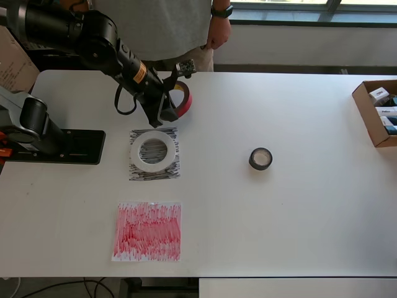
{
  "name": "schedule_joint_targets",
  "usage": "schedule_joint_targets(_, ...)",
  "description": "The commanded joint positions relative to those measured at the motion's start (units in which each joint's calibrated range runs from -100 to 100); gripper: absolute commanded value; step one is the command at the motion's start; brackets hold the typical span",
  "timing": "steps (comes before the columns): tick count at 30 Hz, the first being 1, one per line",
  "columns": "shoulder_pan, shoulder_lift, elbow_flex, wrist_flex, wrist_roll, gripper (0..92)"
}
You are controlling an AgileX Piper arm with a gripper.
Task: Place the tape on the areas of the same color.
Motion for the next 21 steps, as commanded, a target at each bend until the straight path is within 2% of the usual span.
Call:
schedule_joint_targets(1,-17.1,0.5,-1.3,0.0,-3.6,0.0)
schedule_joint_targets(5,-25.2,0.5,-3.1,0.1,-5.1,0.0)
schedule_joint_targets(12,-38.0,0.5,-8.3,9.2,-6.1,0.0)
schedule_joint_targets(17,-42.8,0.8,-8.6,9.0,-6.6,0.0)
schedule_joint_targets(21,-43.6,2.1,-7.9,8.7,-8.2,0.0)
